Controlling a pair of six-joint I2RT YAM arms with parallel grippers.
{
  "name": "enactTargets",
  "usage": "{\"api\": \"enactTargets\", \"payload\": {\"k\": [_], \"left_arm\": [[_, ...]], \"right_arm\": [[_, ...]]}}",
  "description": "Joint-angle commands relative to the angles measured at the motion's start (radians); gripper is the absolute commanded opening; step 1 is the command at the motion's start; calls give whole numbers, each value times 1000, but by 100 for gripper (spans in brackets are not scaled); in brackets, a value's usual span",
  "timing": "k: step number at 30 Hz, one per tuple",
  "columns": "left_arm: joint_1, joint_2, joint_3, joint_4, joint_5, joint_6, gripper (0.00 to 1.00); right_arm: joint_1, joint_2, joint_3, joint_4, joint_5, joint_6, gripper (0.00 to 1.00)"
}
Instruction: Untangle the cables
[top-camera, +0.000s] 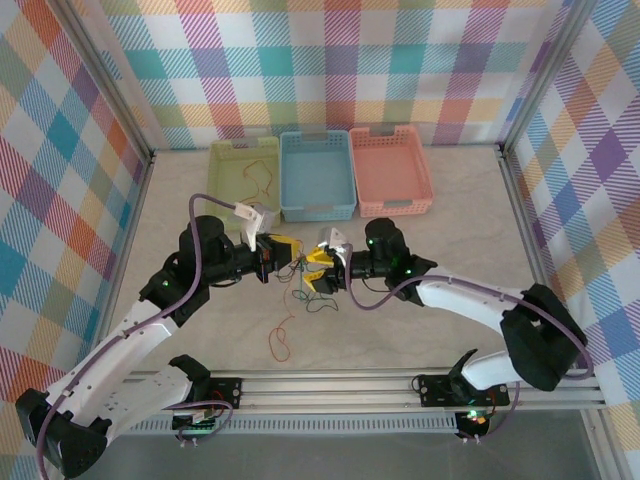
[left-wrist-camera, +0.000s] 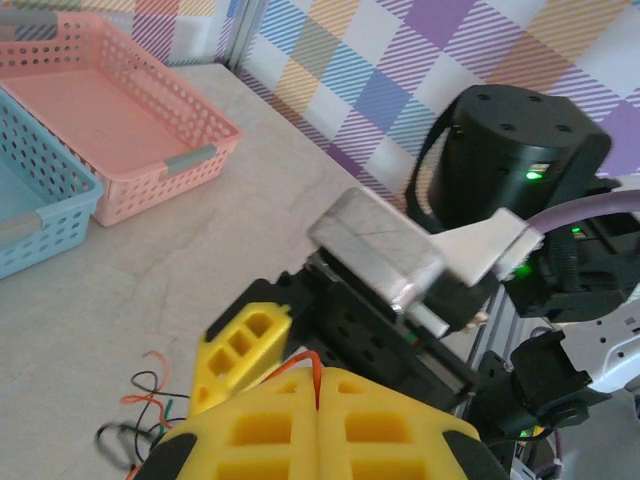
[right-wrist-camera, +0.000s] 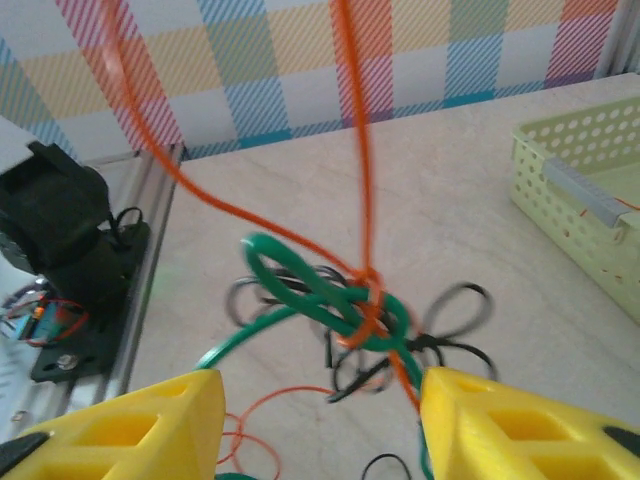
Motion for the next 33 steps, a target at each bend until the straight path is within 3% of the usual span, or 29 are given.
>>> {"api": "enactTargets", "payload": {"k": [1,5,7,13,21,24,27,33], "left_arm": [[1,-8,39,-9,25,20,0],[1,-27,39,-22,29,18,0],[1,-37,38,-28,23,18,0],[1,-90,31,-75,-118,9,0],[1,-148,28,-153,-302,0,0],[1,-143,24,-208,-436,-5,0],[2,-111,1,-269,-578,-24,0],[6,-47,-152,-124,-447,-131,0]], "right_arm": [[3,29,51,65,54,-101,45],[3,51,60,100,63,-108,31],[3,52,68,89,57,-119,18],[2,4,40,31,60,-143,0],[-4,-46,-21,-36,84,-206,0],[-16,-89,-54,7,19,-189,0],[-31,-161,-131,170,22,-113,0],[-34,-289,-175,322,43,-2,0]]}}
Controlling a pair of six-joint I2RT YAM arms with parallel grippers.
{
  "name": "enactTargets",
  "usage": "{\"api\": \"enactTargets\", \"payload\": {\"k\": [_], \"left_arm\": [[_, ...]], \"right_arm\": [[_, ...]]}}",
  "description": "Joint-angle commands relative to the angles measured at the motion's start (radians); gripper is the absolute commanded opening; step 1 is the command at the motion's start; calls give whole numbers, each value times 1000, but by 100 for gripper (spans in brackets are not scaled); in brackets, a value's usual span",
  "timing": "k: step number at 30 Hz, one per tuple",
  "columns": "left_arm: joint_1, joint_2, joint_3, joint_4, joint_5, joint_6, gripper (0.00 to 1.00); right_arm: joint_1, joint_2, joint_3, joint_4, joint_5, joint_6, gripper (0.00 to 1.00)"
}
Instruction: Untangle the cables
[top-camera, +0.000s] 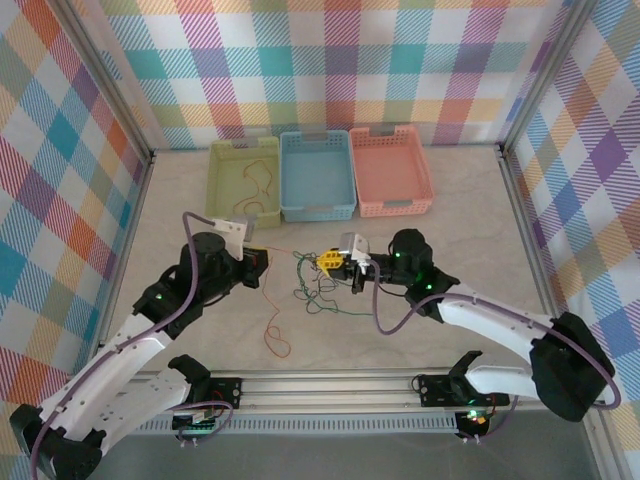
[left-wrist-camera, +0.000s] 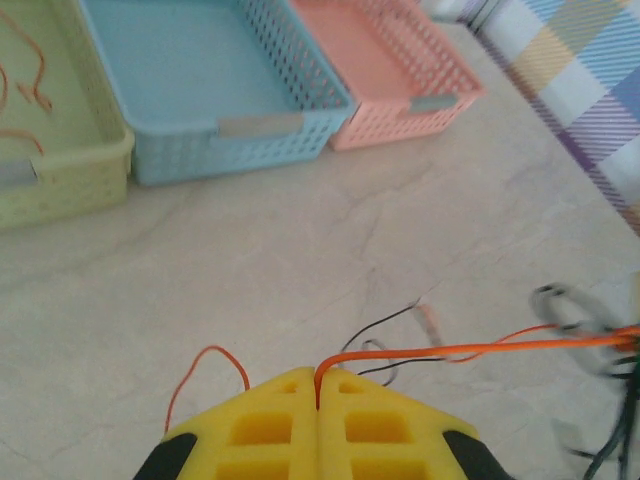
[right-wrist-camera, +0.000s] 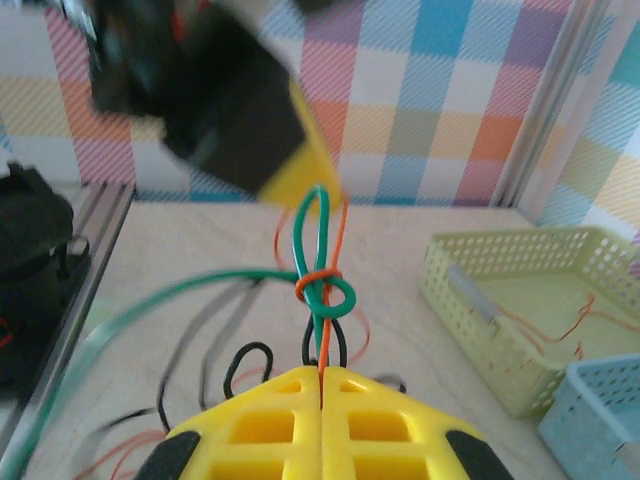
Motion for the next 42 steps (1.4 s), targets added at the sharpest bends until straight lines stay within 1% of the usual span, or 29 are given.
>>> {"api": "enactTargets", "payload": {"k": [1,2,3,5,7,10,11,13,15,17,18,19,21,22,23,24,25,27,29,31,38,40,41,42], "left_arm": [[8,48,-69,121,55,-80,0],[6,61,-81,159,98,-94,3],[6,69,-88,173,118,-104,9],[6,78,-71,154,124,-100,23],[6,76,-25,51,67,-81,43],[7,36,33,-37,-12,-64,70],[7,21,52,-64,-31,-63,76],[7,-1,96,-125,-53,-66,81],[6,-26,134,-170,-60,-84,83],[6,-56,142,-168,-16,-96,83],[6,-60,146,-168,9,-102,79],[6,-58,149,-156,61,-99,73],[4,-28,136,-80,217,-94,67],[2,1,131,-35,287,-111,60],[-10,33,134,0,336,-128,56],[-29,63,145,14,348,-131,55],[-55,89,160,12,327,-124,56],[-89,119,180,3,251,-97,65],[-95,150,180,35,246,-86,70],[-95,180,193,44,244,-87,72],[-95,196,198,91,160,-135,72],[-96,193,188,146,176,-154,72],[-95,194,181,173,198,-163,71],[-95,199,180,186,210,-171,66]], "right_arm": [[-6,-58,-5,131,2,84,0],[-5,-63,4,114,16,89,0],[-6,-65,13,93,19,85,0],[-5,-68,27,22,29,52,0],[-6,-77,16,12,61,37,0],[-6,-82,-1,14,82,18,0],[-6,-78,2,0,82,7,0],[-6,-69,6,-15,95,-1,0],[-6,-67,-3,-3,102,0,0],[-7,-68,-11,6,105,9,0],[-7,-67,-11,4,103,12,0],[-7,-65,-9,1,103,15,0],[-7,-61,-8,2,101,20,0],[-6,-58,-6,0,99,20,0],[-6,-56,-4,-3,97,22,0],[-6,-54,-2,-5,95,22,0],[-6,-54,-2,-6,95,23,0],[-6,-54,-4,-8,93,25,0],[-6,-53,-4,-12,90,23,0],[-6,-51,-3,-13,89,22,0],[-6,-54,-7,-35,92,15,0],[-6,-52,-7,-35,92,14,0],[-6,-54,-6,-34,92,14,0],[-6,-53,-7,-34,90,16,0]]}}
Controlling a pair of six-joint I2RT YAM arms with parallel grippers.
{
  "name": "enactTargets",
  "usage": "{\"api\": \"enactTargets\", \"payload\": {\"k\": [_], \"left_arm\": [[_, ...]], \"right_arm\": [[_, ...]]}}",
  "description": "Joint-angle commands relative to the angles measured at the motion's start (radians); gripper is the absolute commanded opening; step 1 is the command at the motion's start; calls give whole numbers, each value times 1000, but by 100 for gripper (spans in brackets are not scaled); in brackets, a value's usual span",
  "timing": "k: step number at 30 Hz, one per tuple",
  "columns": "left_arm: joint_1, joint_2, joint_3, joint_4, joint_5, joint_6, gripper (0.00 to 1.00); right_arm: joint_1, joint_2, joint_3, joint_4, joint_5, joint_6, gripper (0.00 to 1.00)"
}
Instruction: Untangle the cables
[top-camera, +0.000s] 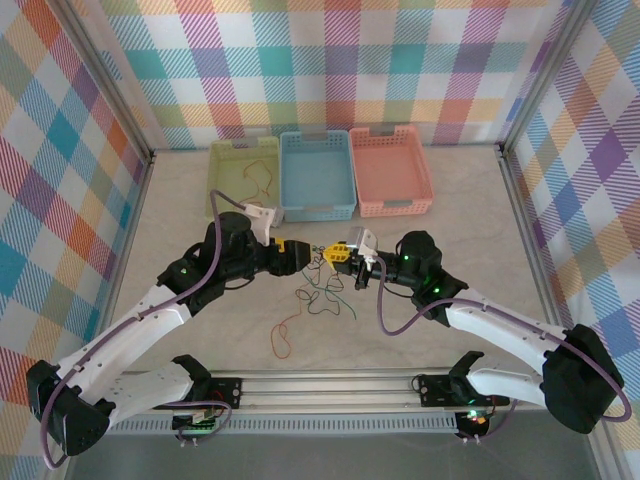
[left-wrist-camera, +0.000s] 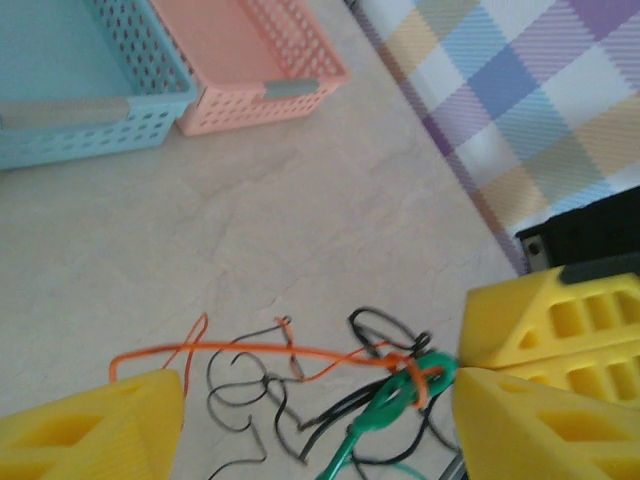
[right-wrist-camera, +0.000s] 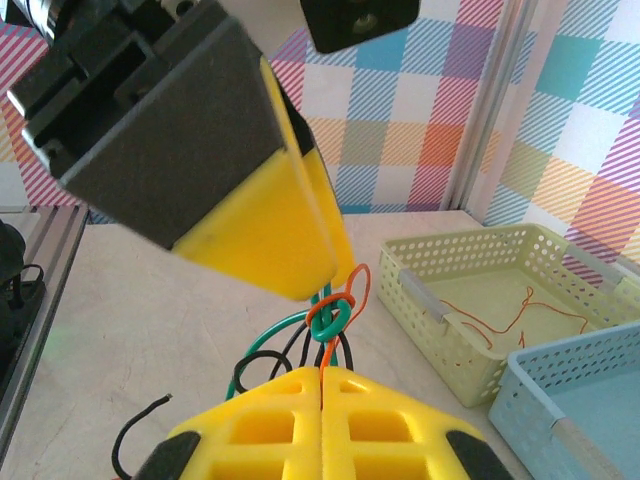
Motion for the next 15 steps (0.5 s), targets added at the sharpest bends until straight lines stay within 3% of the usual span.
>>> {"api": "enactTargets", "payload": {"k": [1,3,12,15], "left_arm": [[-6,5,18,96,27,-34,60],[-6,21,28,84,28,-30,51],[-5,31,21,104,47,-32,47],[-5,43,21,111,57,-31,36]], "right_arm": [[-5,-2,-5,6,-11,-7,0],[-6,-6,-5,5,-11,-7,0],[-6,-13,-6,1,-14,-7,0],[-6,-14,-6,1,-17,-6,0]]}}
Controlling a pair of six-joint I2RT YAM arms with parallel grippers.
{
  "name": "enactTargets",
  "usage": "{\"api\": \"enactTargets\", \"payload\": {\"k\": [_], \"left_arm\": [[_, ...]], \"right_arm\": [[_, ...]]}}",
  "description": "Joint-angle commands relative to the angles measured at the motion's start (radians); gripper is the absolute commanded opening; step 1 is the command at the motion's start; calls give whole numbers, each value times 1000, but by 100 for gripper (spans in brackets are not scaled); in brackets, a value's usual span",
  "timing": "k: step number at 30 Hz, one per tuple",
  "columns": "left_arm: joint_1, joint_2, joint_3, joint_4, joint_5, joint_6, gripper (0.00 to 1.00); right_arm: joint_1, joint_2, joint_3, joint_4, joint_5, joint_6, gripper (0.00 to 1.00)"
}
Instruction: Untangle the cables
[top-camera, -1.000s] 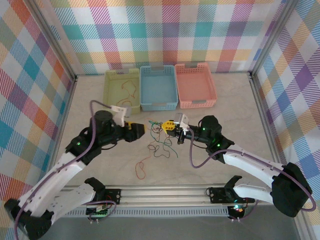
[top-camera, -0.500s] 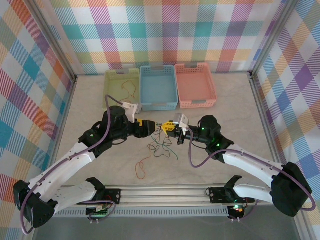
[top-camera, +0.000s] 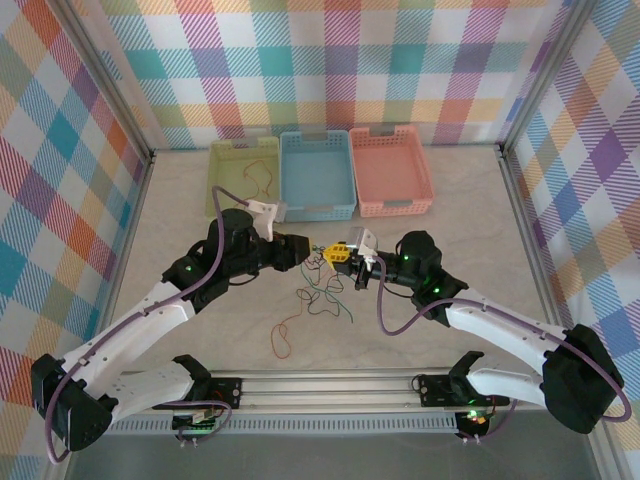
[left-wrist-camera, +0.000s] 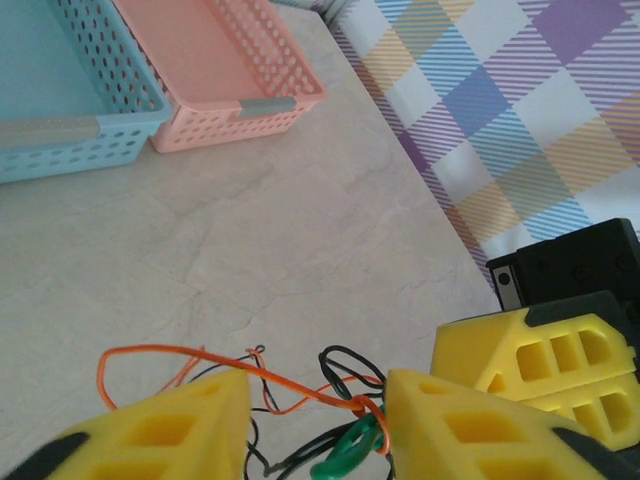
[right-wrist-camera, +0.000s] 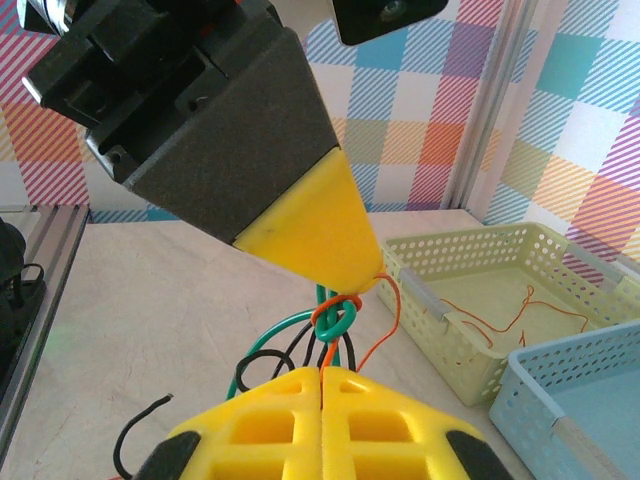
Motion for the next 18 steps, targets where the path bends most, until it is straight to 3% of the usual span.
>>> {"api": "enactTargets", "payload": {"k": [1,6,8,14,15,17,18], "left_arm": [[-4,12,20,54,32,-5,32],[-5,16,17,72,41,-3,15],[-5,15,15,80,43,3,2],[-4,-12,19,64,85,83,0],[-5,-21,20,62,101,105,0],[-5,-36,29,48,130,160,0],[-5,-39,35,37,137,177,0]], "right_arm": [[-6,-14,-7,1,-19,-7,0],[-6,-19,-9,-2,-16,-8,0],[-6,-20,-8,-2,-14,-8,0],[-6,-42,-11,-21,10,-1,0],[-6,-50,-10,-29,19,-2,6],[-8,-81,-3,-64,27,-13,34],[-9,-95,2,-88,22,-22,40]]}}
